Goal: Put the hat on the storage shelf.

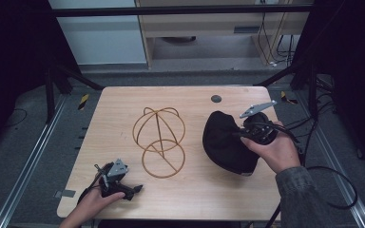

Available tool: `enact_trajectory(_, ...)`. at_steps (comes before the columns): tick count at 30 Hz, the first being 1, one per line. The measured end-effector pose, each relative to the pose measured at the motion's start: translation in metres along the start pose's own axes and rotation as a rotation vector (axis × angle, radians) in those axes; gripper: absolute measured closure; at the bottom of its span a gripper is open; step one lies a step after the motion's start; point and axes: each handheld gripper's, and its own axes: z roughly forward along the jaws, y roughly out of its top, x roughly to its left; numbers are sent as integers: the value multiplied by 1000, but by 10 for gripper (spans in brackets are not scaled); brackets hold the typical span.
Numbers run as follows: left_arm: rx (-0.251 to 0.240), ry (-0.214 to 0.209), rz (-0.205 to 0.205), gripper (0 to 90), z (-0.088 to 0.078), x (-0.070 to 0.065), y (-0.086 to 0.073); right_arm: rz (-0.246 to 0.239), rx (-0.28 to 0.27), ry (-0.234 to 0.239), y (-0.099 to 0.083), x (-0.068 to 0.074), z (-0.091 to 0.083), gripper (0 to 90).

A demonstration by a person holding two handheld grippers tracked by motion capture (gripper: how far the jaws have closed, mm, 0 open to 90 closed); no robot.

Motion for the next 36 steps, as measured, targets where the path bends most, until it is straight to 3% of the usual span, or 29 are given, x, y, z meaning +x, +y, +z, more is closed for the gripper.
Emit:
enact_trajectory(27,-2,16,-21,0,0,3,0,3,-122,24,12,8,-23,777)
enact_trajectory(36,-5,18,-25,0,0,3,0,-7,-130,19,20,11,-30,777)
